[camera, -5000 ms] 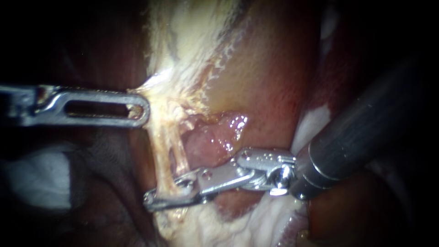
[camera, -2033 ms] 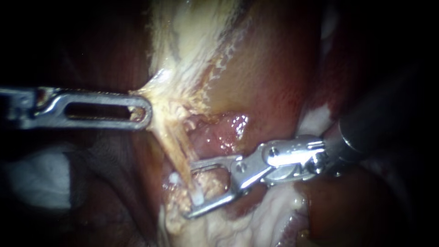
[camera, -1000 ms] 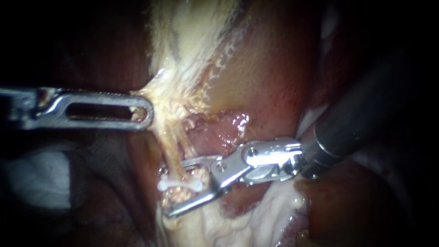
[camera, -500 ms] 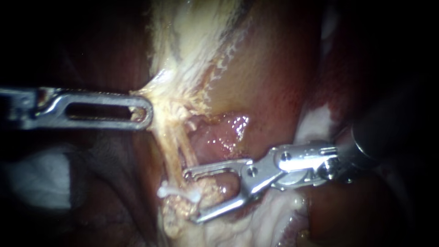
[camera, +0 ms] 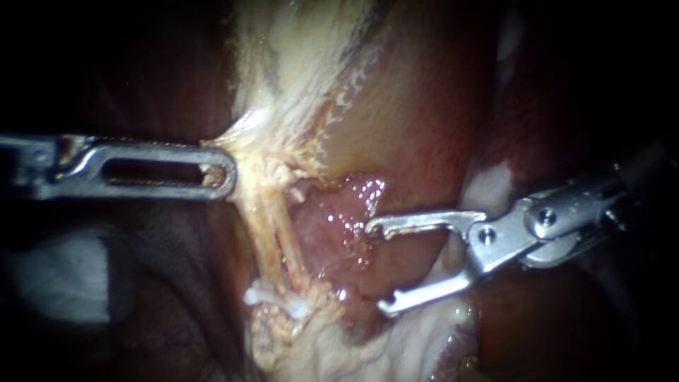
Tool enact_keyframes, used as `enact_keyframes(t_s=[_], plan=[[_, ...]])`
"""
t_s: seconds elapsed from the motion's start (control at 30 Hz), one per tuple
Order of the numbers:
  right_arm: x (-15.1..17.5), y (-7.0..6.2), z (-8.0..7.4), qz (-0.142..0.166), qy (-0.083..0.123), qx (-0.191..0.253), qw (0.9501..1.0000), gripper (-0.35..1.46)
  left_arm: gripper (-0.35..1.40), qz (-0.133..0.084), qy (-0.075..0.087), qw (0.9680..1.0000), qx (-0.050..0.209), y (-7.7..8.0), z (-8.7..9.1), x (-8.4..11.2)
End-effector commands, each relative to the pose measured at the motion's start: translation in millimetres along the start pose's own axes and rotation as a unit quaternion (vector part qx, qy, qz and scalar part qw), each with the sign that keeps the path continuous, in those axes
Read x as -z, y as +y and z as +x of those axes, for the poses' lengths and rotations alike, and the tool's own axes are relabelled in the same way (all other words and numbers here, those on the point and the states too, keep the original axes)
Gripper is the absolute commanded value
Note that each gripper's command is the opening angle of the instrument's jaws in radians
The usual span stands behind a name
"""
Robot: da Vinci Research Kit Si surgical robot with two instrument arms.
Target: Going back first clip left tube
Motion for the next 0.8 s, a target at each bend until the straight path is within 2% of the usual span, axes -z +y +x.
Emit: enact_keyframes(t_s=[0.03, 0.27, 0.5, 0.63, 0.8], plan=[[0.5, 0.1, 0.2, -0.004, 0.001, 0.002, 1.0000, 0.59, -0.35, 0.000, 0.000, 1.0000, 0.000, 0.0, 0.0, -0.1], [2.3, -0.3, 1.3, -0.012, 0.003, 0.004, 0.9999, 0.60, -0.35, -0.001, -0.001, 1.0000, 0.002, 0.2, 0.2, -0.5], [3.4, -0.6, 1.8, -0.014, 0.006, 0.005, 0.9999, 0.60, -0.35, -0.001, -0.003, 1.0000, 0.002, 1.1, 1.2, -2.2], [4.0, -0.6, 1.9, -0.017, 0.006, 0.006, 0.9998, 0.60, -0.35, -0.001, -0.008, 1.0000, 0.002, 2.1, 1.9, -4.4], [4.4, -0.5, 2.0, -0.019, 0.008, 0.008, 0.9998, 0.60, -0.35, -0.002, -0.004, 1.0000, -0.002, 3.0, 2.5, -7.7]])
